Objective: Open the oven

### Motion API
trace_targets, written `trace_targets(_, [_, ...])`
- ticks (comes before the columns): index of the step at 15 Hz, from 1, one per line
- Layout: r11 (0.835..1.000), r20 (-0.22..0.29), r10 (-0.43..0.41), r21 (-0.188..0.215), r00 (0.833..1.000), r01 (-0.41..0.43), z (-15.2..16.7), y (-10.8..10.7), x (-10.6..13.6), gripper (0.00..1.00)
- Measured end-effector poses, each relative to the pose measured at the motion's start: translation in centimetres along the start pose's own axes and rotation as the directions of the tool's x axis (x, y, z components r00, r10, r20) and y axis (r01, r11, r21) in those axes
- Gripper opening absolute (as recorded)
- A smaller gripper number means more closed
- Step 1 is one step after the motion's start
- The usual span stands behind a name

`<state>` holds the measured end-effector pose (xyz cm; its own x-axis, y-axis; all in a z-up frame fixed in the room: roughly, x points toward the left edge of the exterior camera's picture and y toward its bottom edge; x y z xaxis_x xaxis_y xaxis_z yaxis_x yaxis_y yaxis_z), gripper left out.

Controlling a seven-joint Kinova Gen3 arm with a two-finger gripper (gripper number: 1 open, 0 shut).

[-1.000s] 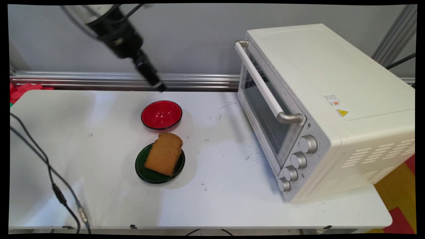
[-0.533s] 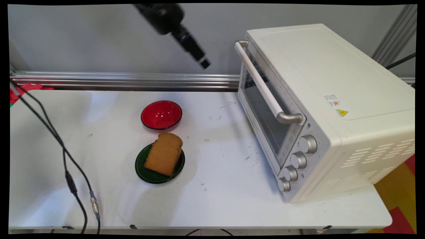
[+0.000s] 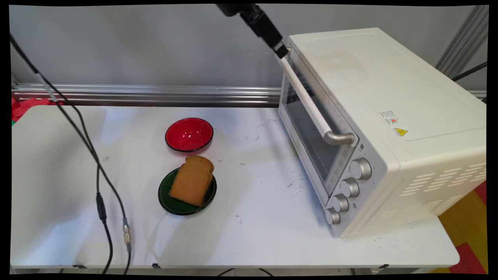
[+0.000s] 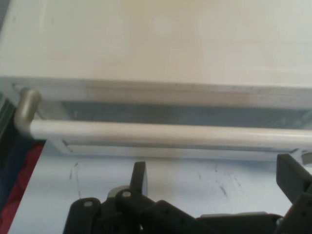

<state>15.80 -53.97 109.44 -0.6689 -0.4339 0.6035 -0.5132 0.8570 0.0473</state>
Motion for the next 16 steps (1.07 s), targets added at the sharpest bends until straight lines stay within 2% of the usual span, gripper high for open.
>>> trace_targets(8, [0.995, -0.013, 0.082, -0.057, 0.997, -0.082, 1.0, 0.2, 1.3, 1.00])
trace_targets(9, [0.994, -0.016, 0.092, -0.061, 0.996, -0.093, 1.2, 0.2, 1.4, 0.00])
trace_targets(16, [0.994, -0.006, 0.091, -0.067, 0.996, -0.091, 2.5, -0.2, 1.0, 0.00])
